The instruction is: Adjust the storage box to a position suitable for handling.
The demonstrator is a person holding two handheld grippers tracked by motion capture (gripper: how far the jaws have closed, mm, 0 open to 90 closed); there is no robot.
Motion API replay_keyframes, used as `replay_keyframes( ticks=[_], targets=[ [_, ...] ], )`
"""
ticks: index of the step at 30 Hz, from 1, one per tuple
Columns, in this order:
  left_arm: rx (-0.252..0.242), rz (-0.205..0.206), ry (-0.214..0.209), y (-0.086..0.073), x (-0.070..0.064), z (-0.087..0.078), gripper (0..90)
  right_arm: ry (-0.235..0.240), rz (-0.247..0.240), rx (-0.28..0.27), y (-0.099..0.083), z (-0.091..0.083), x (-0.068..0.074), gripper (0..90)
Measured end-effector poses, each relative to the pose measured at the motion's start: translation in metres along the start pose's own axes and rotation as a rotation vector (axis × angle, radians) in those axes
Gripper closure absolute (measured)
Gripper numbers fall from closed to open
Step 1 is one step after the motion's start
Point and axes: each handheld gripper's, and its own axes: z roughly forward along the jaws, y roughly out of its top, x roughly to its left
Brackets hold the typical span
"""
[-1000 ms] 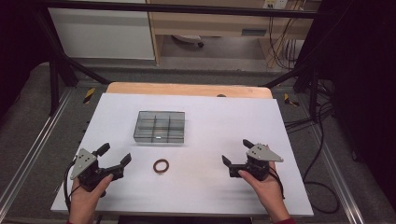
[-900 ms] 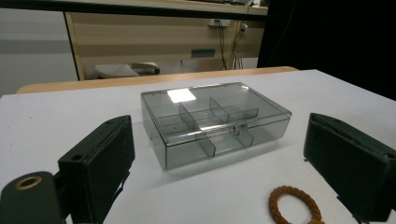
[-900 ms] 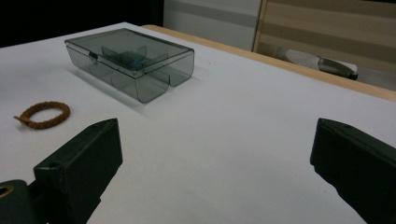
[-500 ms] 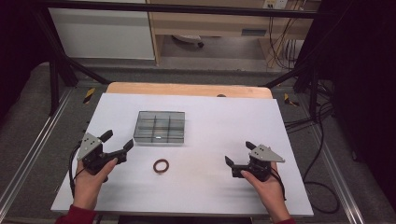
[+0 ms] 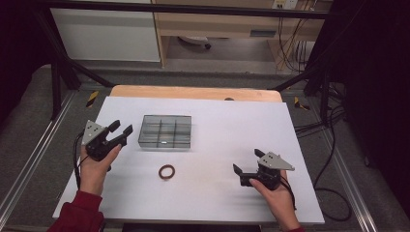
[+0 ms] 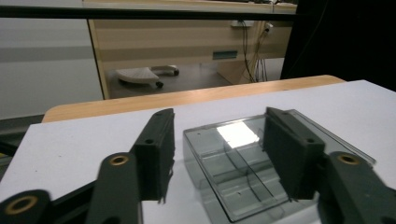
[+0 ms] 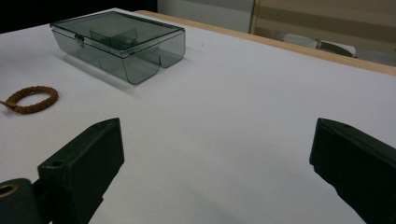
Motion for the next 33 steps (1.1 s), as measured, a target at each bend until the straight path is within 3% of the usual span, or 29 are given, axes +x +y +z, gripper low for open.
replay_keyframes(
  ticks=[5, 9, 11, 17, 24, 33],
  targets=[
    [0.008, -0.001, 0.012, 0.002, 0.005, 0.008, 54.4, 0.003, -0.004, 0.005, -0.001, 0.001, 0.001, 3.2],
    [0.021, 0.025, 0.022, 0.004, 0.010, 0.018, 61.7, 0.003, -0.005, 0.006, -0.001, 0.001, 0.001, 3.2],
    [0.037, 0.042, 0.047, 0.005, 0.016, 0.026, 66.9, 0.002, -0.007, 0.006, -0.001, 0.001, 0.001, 3.2],
    [0.067, 0.047, 0.047, 0.001, 0.027, 0.046, 74.9, 0.002, -0.005, 0.005, -0.001, 0.000, 0.000, 3.3],
    [0.099, 0.033, 0.037, -0.005, 0.036, 0.067, 86.5, -0.001, 0.000, 0.004, -0.002, 0.000, -0.001, 3.2],
    [0.166, -0.007, 0.020, -0.027, 0.047, 0.093, 89.9, -0.006, 0.010, 0.011, -0.004, -0.001, -0.003, 3.2]
  ],
)
